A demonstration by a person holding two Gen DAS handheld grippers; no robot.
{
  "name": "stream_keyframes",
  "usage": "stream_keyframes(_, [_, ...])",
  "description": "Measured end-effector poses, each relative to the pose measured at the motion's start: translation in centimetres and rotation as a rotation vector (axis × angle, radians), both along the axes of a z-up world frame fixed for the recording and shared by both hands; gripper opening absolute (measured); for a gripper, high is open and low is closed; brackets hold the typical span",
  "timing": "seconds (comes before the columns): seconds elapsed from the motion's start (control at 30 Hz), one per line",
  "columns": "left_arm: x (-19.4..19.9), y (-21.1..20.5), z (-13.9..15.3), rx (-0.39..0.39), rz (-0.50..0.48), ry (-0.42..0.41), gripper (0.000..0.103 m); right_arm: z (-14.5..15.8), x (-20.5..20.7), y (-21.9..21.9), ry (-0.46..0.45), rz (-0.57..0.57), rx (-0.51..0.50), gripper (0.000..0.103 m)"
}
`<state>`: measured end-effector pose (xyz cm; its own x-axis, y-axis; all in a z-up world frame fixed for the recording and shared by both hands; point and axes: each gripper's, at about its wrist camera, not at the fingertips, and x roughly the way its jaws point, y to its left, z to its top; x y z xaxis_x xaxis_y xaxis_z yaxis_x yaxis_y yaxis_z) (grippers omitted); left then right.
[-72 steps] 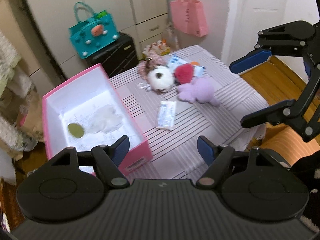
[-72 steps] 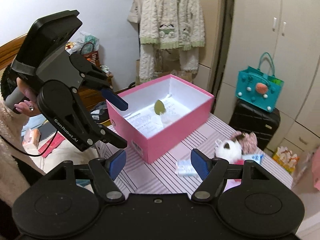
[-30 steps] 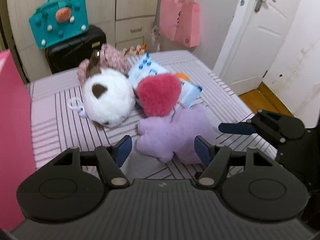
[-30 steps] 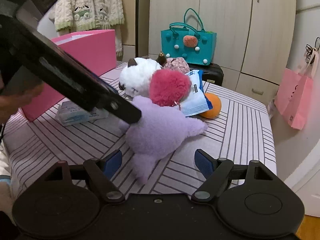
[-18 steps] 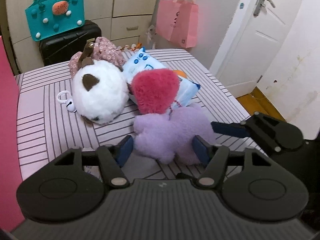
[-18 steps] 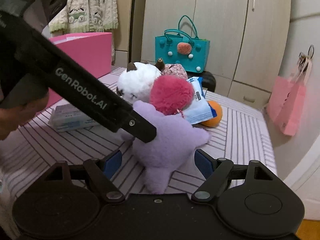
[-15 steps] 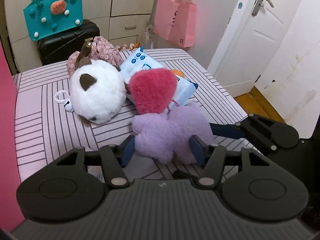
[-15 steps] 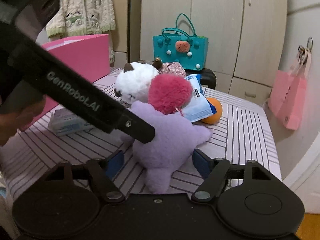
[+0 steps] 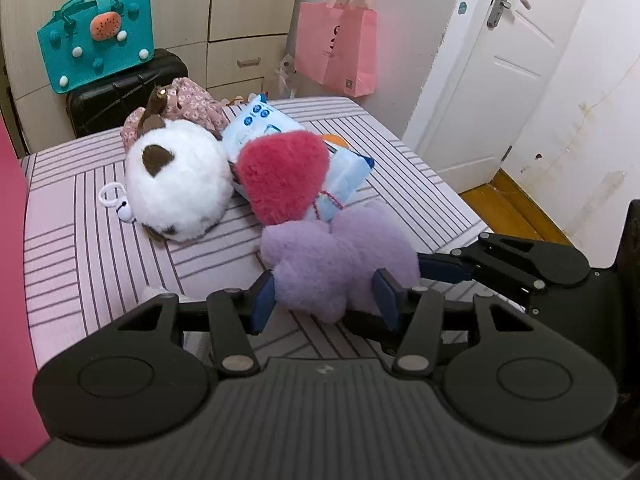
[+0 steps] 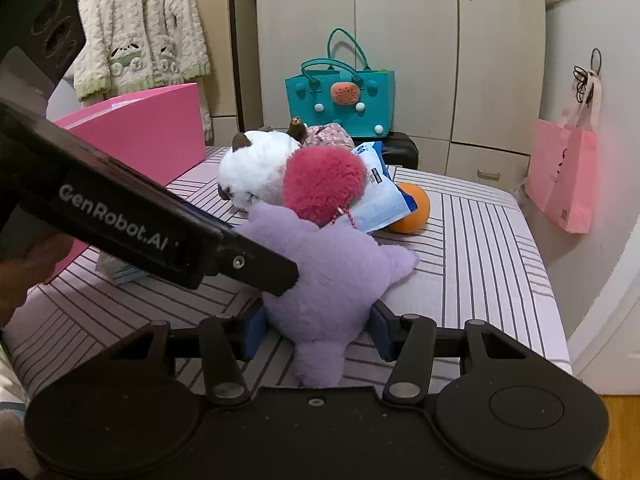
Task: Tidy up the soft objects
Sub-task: 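Grasp the lilac plush toy with the right gripper and lift it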
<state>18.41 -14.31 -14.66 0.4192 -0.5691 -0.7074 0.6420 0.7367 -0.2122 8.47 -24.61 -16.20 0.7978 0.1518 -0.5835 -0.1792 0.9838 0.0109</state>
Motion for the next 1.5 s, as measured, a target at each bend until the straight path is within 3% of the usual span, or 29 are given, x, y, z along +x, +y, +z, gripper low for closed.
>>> stream_keyframes(0.3, [-1.5,0.7,0.2,0.004,0.007,0.06,0.052,0.4,-1.4,0.8,0.029,0.001,-0.007,0.058])
stream_keyframes(0.47, [-2.5,1.2,0.2,-0.005,0.038,0.15,0.052,0.8,-2.8,2.0,0.038,0.009,-0.078,0.058])
stream_keyframes(0.7, [-4.8,2.4,0.8,-0.011,0.047,0.173,0.051,1.8,-4.4,2.2,0.105,0.029,-0.028,0.058])
stream_keyframes(0.9, [-6.3,3.6,0.9,-0.02,0.077,0.242,0.051,2.4,-6.1,3.4,0.131,0.073,-0.06,0.058])
stream_keyframes(1.2, [-8.3,5.8,2.2,-0.029,0.081,0.263,0.051,4.0,-8.0,5.0,0.136,0.137,-0.064,0.059])
stream_keyframes(1.5, [-10.2,8.2,4.6,-0.017,0.071,0.217,0.051,6.3,-8.8,7.2,0.134,0.214,-0.079,0.059])
